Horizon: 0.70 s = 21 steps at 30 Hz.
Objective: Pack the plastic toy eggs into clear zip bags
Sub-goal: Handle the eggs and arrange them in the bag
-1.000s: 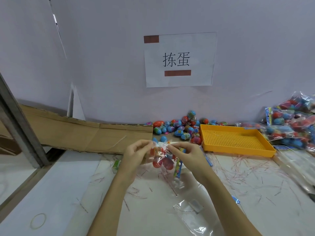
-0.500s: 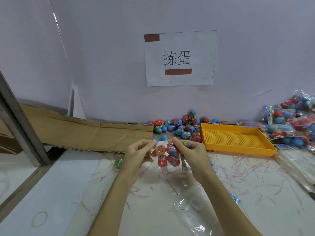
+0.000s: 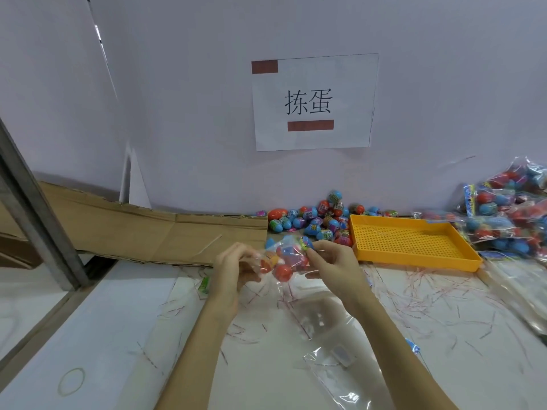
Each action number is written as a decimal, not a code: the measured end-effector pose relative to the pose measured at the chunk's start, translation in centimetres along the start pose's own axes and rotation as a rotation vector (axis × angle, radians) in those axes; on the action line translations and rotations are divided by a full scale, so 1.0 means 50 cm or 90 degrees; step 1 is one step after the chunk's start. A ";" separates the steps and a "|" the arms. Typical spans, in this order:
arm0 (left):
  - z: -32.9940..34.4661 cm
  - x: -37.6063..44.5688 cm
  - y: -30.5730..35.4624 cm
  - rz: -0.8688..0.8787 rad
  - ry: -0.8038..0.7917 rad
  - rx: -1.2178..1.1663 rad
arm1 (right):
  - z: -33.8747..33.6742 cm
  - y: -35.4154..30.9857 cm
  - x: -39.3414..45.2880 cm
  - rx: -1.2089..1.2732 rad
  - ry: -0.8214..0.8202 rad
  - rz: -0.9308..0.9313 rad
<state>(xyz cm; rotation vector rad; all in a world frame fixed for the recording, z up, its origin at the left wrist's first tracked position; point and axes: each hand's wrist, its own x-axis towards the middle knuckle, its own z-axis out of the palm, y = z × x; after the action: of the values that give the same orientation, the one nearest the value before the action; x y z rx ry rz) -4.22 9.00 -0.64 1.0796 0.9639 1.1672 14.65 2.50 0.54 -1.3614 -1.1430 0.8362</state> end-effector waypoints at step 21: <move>0.000 -0.002 0.001 0.044 0.037 0.130 | -0.001 -0.011 -0.015 0.136 -0.145 0.037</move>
<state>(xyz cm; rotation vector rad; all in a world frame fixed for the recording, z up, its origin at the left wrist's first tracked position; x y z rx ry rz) -4.27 8.92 -0.58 1.2551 1.1167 1.1807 14.38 1.75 0.98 -1.1474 -1.1546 1.1445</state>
